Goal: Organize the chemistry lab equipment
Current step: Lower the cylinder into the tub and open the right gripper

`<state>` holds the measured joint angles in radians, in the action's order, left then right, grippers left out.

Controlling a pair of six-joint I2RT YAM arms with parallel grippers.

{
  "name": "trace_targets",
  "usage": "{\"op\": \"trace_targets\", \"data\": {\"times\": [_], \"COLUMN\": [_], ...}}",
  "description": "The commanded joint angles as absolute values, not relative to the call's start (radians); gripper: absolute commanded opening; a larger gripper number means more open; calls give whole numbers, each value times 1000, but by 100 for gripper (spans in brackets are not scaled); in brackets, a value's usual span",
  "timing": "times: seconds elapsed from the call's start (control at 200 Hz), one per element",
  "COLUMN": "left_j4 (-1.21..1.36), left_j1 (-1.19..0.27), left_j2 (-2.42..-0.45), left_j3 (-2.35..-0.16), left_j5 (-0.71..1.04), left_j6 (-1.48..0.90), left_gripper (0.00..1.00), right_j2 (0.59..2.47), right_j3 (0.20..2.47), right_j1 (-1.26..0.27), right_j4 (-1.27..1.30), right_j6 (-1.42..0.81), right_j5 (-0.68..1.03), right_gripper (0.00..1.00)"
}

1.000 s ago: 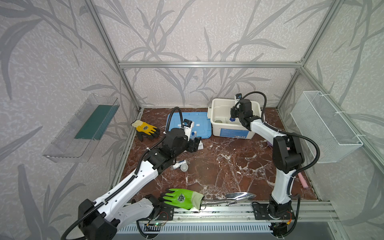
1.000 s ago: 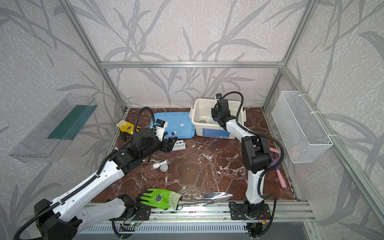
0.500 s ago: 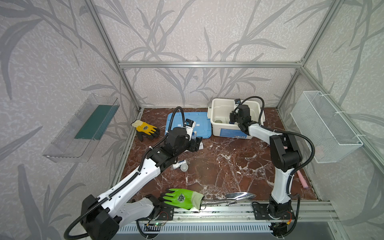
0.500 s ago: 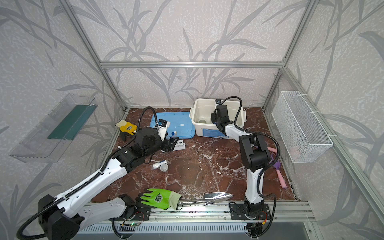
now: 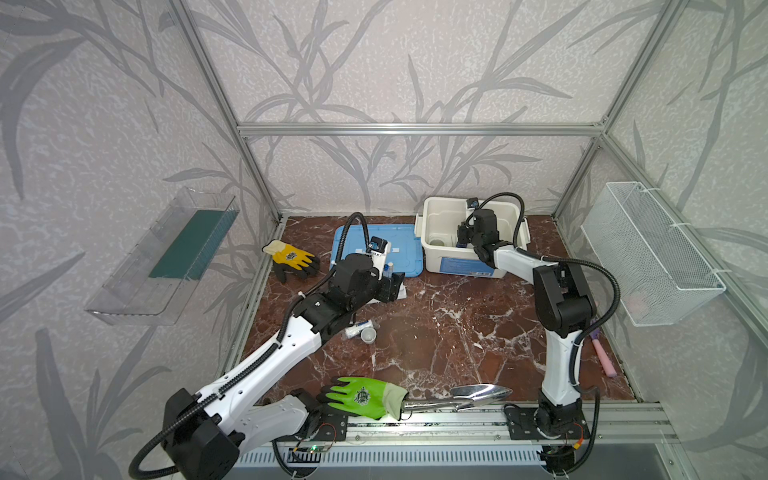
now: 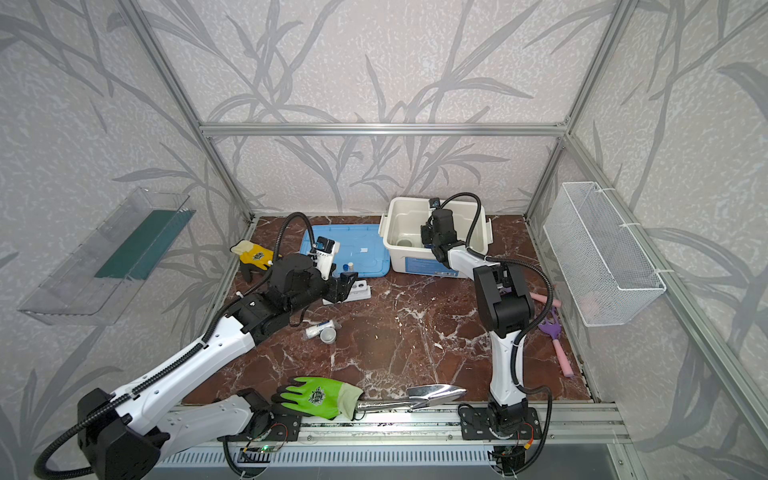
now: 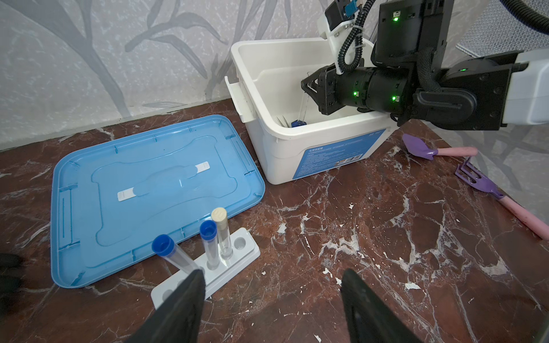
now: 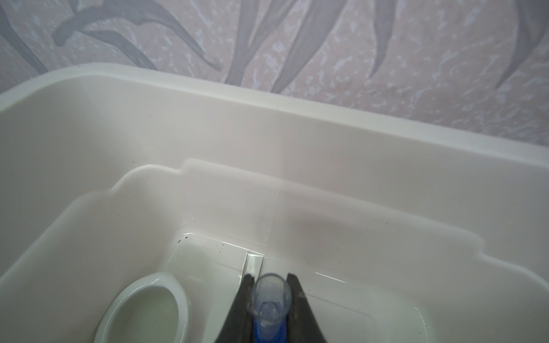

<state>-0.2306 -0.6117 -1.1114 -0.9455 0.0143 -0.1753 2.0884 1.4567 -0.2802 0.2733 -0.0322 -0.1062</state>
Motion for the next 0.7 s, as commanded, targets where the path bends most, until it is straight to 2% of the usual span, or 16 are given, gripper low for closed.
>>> {"op": "trace_targets", "data": {"times": [0.0, 0.13, 0.29, 0.695], "left_j4": [-210, -201, -192, -183], "left_j1": [-604, -602, -598, -586], "left_j2": [-1119, -1115, -1114, -1129], "left_j3": [-955, -947, -939, -936], "left_j5": [31, 32, 44, 54], "left_j6": [-175, -174, -175, -169], "left_gripper": [73, 73, 73, 73], "right_j2": [2095, 2102, 2112, 2155], "right_j3": [1511, 1572, 1571, 1534], "right_j1": [-278, -278, -273, -258], "right_j4": [173, 57, 51, 200], "right_j6": [-17, 6, 26, 27], "right_j5": [-64, -61, -70, -46], "right_gripper": [12, 13, 12, 12]}}
